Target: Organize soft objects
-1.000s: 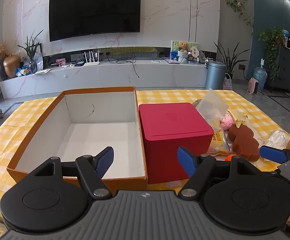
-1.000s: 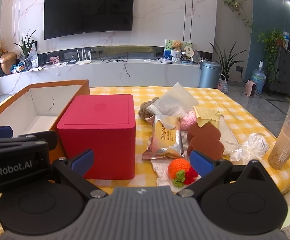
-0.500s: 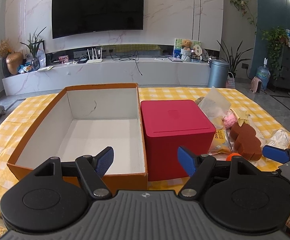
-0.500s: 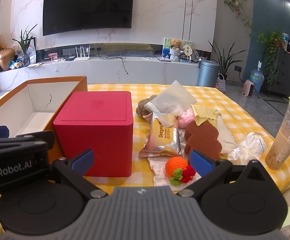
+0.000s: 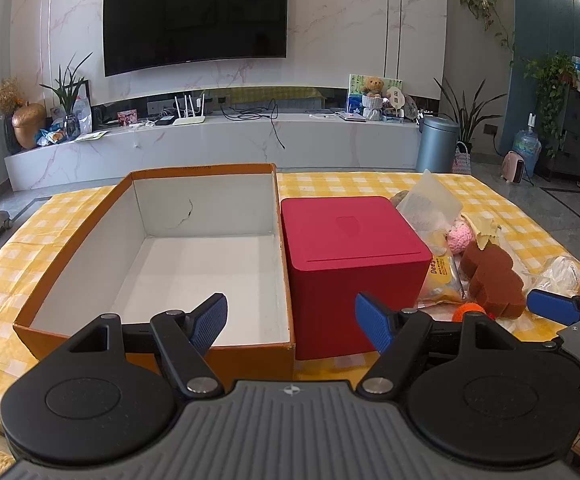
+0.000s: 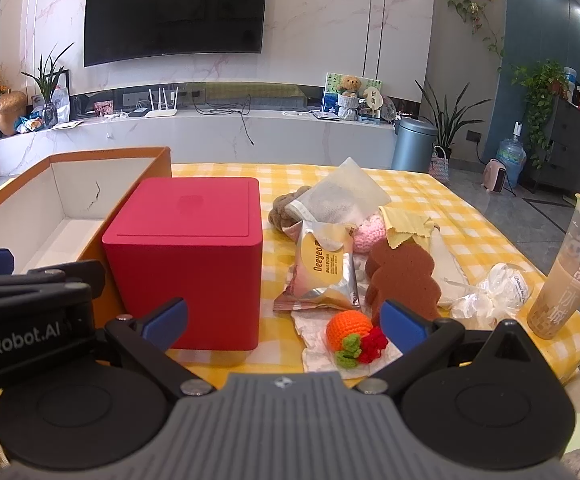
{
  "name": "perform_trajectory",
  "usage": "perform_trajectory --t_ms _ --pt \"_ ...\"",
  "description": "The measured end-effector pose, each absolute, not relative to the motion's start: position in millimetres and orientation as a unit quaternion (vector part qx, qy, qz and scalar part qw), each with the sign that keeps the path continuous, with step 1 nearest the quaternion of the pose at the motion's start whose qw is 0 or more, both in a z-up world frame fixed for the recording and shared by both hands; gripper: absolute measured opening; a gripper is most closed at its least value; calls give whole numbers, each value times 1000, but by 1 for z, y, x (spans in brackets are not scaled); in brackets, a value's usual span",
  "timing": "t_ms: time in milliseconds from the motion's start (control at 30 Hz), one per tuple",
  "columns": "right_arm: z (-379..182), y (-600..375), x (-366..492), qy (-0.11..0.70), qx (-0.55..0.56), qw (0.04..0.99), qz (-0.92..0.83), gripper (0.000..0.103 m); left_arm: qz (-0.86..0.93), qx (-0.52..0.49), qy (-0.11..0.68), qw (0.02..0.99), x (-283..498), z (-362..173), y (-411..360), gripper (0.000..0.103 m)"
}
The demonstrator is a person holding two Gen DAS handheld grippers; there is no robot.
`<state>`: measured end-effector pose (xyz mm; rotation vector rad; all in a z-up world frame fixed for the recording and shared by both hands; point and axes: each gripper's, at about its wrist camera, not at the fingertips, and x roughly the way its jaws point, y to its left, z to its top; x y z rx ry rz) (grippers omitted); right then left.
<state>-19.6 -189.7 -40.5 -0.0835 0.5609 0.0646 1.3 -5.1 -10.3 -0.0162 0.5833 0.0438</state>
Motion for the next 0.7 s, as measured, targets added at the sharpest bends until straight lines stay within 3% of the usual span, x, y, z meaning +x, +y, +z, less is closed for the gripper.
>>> perform_trajectory --t_ms 700 --pt "-42 -190 -20 278 -44 959 31 100 24 -9 286 958 1 -11 -4 86"
